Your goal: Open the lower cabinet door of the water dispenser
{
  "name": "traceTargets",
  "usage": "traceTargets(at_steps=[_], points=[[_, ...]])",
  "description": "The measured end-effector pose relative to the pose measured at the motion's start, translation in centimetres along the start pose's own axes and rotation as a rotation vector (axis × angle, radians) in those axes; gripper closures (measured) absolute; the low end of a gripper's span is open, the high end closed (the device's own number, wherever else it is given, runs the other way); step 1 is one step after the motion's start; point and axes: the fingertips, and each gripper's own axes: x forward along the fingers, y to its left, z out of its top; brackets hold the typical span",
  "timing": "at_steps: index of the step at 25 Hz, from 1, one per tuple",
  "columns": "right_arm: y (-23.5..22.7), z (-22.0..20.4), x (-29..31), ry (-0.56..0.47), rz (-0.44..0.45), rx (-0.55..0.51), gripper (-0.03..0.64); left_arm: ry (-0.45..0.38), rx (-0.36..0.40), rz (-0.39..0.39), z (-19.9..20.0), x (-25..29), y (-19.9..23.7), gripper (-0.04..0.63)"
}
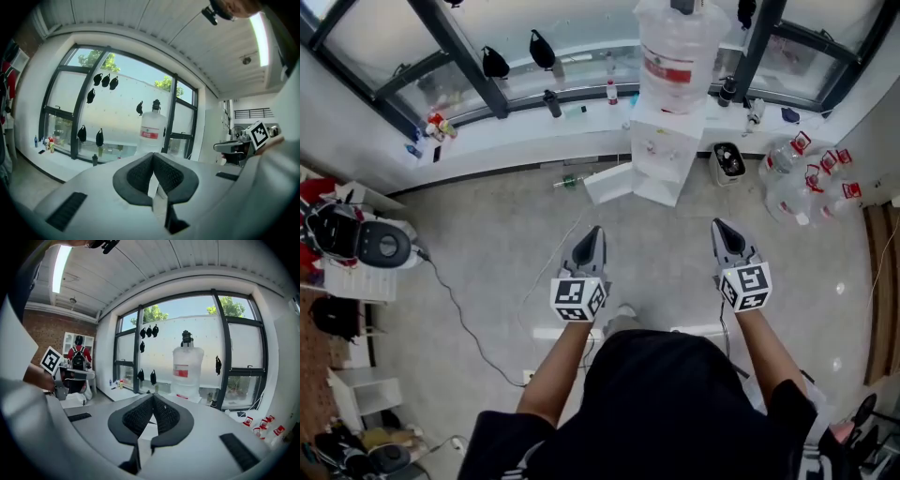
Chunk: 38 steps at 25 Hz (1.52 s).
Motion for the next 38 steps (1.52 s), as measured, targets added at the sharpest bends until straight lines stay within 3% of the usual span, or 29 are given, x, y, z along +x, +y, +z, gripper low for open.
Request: traceTargets(at_steps=[5, 14, 28, 38], points=[[-3.8, -0.3, -5.4, -0.046, -0.031, 0.015, 0.618, -0.036, 0.040, -0.027, 0.9, -0.2, -7.3, 0.591], [-9.0, -2.7, -14.8, -0.073, -0.090, 0.100, 0.618, -0.020, 0.049, -0.033, -1.6, -1.0, -17.4, 0.591], [-9.1, -3.4, -22.2, -0.119, -0.120, 0.147, 0.618, -0.014, 0.072, -0.057, -2.5, -4.6, -23.0, 0.591], [-7.3, -3.1, -23.3, -0.125, -0.108, 0.131, 0.618, -0.015, 0.049, -0.056, -2.6, -6.4, -23.0, 0.591]])
